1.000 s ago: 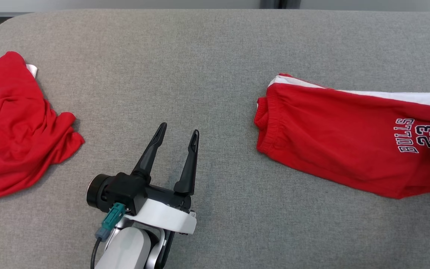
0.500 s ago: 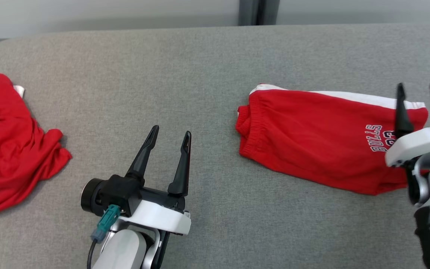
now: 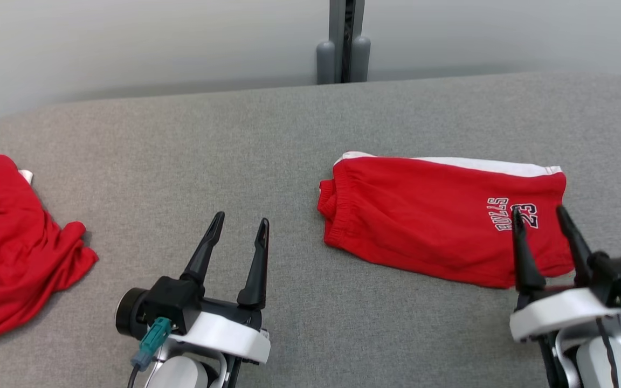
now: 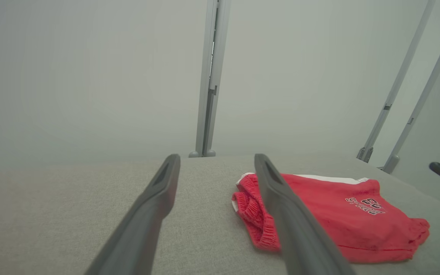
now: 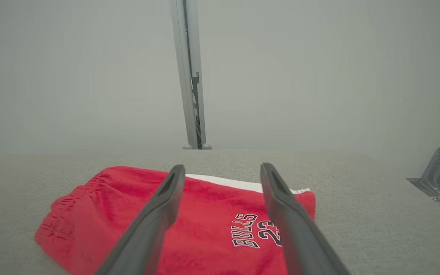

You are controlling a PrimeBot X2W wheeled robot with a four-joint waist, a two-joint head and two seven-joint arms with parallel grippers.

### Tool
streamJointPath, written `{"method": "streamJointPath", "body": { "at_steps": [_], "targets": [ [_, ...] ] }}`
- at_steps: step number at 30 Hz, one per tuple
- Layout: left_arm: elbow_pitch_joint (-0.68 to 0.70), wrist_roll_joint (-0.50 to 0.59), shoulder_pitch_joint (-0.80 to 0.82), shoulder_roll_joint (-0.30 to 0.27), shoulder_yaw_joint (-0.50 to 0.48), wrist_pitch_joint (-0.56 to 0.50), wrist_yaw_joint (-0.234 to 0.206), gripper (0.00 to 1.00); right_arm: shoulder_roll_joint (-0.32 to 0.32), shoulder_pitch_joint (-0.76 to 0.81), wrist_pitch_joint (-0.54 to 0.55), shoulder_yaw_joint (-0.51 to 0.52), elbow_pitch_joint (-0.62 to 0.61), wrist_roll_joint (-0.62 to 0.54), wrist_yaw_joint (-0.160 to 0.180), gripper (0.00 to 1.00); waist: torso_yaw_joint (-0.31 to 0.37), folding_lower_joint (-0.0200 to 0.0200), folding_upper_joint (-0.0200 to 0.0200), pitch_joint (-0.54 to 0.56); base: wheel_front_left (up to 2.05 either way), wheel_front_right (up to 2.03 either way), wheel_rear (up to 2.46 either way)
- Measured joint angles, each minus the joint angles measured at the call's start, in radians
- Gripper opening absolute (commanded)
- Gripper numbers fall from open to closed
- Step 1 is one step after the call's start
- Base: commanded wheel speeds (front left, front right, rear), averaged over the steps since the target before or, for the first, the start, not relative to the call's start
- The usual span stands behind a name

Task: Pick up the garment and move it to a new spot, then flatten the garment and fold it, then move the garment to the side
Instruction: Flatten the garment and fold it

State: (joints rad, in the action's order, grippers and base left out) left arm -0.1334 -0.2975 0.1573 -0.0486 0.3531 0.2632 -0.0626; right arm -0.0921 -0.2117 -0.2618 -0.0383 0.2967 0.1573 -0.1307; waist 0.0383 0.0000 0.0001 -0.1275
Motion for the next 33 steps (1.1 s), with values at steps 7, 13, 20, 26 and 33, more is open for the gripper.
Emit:
{"method": "streamJointPath", "body": {
  "at_steps": [7, 13, 20, 26, 33],
  "targets": [
    [-0.014, -0.012, -0.035, 0.0, 0.008, 0.0, 0.001, 1.0, 0.021, 0.133, 0.0, 0.001, -0.034, 0.027, 0.0, 1.0, 0.004, 0.0, 0.0, 0.064, 0.0, 0.0, 0.0],
    [-0.016, -0.02, -0.053, 0.0, 0.013, 0.0, 0.0, 1.0, 0.028, 0.162, 0.0, 0.002, -0.03, 0.033, 0.0, 1.0, 0.004, 0.0, 0.0, 0.096, 0.0, 0.0, 0.0],
    [-0.008, -0.022, -0.054, 0.0, 0.014, 0.0, -0.011, 1.0, 0.028, 0.154, 0.0, 0.005, -0.024, 0.037, 0.0, 1.0, -0.007, 0.0001, 0.0, 0.097, 0.0, 0.0, 0.0],
    [-0.007, -0.022, -0.062, 0.0, 0.009, 0.0, -0.027, 1.0, 0.033, 0.131, 0.0, 0.033, 0.023, 0.123, 0.0, 1.0, -0.017, 0.0, 0.0, 0.084, 0.0, 0.0, 0.0],
    [-0.008, -0.02, -0.046, 0.0, 0.008, 0.0, -0.031, 1.0, 0.039, 0.016, 0.0, 0.154, 0.272, 0.336, 0.0, 1.0, -0.034, 0.0, -0.0001, 0.046, 0.0, 0.0, 0.0]
  ]
}}
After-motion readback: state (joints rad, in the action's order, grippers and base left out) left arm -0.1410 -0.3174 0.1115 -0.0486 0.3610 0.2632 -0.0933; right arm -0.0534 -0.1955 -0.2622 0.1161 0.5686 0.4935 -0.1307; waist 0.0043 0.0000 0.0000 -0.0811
